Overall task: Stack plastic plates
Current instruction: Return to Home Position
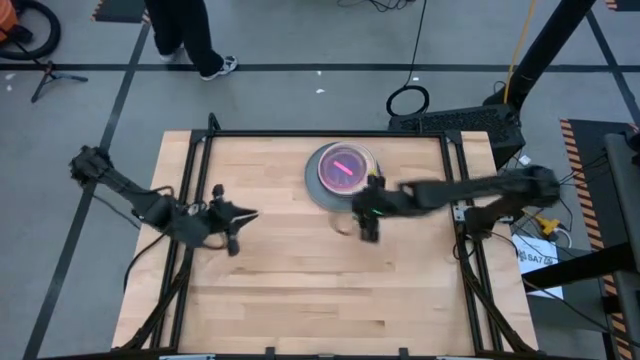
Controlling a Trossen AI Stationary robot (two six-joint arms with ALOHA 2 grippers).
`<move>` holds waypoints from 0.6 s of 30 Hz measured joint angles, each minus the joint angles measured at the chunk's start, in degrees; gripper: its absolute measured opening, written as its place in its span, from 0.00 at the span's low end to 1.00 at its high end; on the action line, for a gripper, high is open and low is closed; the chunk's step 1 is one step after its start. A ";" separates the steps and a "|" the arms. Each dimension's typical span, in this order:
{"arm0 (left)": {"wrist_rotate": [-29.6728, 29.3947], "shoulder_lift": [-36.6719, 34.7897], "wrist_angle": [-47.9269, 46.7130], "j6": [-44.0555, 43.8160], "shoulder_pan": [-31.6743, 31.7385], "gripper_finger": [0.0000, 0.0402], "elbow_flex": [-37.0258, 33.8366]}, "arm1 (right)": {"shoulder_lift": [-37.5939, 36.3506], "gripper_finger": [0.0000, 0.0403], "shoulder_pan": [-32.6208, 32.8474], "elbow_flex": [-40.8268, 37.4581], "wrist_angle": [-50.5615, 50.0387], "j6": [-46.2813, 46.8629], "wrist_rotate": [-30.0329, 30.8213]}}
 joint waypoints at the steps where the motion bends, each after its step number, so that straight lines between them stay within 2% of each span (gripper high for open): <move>1: -2.07 -1.68 -0.04 -0.47 -2.66 0.13 -1.36 | -4.23 0.47 0.96 -4.90 5.80 -1.55 -2.50; 4: -5.38 -7.65 0.35 0.31 -9.42 0.13 -5.26 | -16.68 0.45 2.11 -18.70 22.41 -5.85 -8.21; 8: -7.23 -16.71 4.68 5.90 -13.49 0.13 -10.42 | -33.41 0.41 2.26 -34.33 35.63 -9.31 -8.39; 11: -7.19 -24.44 10.10 11.64 -14.21 0.13 -14.88 | -45.03 0.38 2.37 -43.48 40.47 -10.25 -8.68; 15: -6.75 -36.01 12.71 18.10 -14.36 0.13 -20.16 | -58.60 0.35 2.37 -53.99 44.82 -11.23 -8.58; 18: -0.98 -44.53 18.51 23.36 -14.18 0.13 -23.05 | -68.36 0.32 2.37 -59.42 45.08 -12.95 -8.76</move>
